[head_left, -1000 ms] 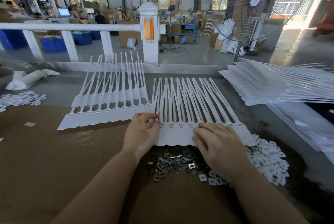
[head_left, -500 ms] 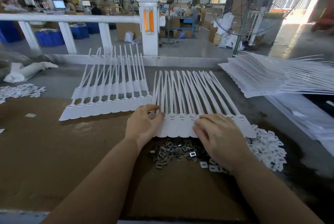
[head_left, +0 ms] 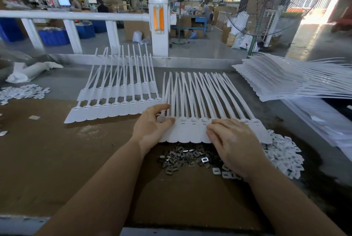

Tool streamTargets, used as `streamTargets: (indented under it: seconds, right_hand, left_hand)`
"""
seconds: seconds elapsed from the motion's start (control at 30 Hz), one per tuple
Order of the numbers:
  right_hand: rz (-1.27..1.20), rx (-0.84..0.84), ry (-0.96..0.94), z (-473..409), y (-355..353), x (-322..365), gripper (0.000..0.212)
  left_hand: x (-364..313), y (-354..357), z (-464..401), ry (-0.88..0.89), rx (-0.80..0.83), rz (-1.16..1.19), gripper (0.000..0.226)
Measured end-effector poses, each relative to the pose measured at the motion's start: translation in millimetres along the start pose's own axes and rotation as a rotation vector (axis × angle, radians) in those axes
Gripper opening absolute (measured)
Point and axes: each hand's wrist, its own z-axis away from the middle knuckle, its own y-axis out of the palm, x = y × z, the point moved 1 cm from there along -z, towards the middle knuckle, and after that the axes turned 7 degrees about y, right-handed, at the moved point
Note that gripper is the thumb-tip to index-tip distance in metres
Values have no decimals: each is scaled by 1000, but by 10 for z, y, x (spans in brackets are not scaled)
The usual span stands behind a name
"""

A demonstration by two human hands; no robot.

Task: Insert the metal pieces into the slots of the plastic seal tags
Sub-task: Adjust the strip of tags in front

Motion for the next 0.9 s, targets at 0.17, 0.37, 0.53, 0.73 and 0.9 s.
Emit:
streamTargets:
  seconds: [0.17,0.37,0.53,0.73,0.9]
  right_hand:
    - [-6,22,-12,1,-3,-1,38]
    - [-4,33,-3,-6,-16,-1,25]
    - [-21,41,9,-4,-11,-14,26]
    - [-34,48,25,-5,-15,-9,25]
    - [-39,42,28,-5,-22,-3,25]
  left_hand:
    - [-17,-20,14,-2,5,125,42]
    - [7,-19,3,22,9,101,44]
    - [27,31,-10,20,8,-41,41]
    - [-22,73,-12,-55,-24,-119,44]
    - [-4,2,-1,-131,76,60,55]
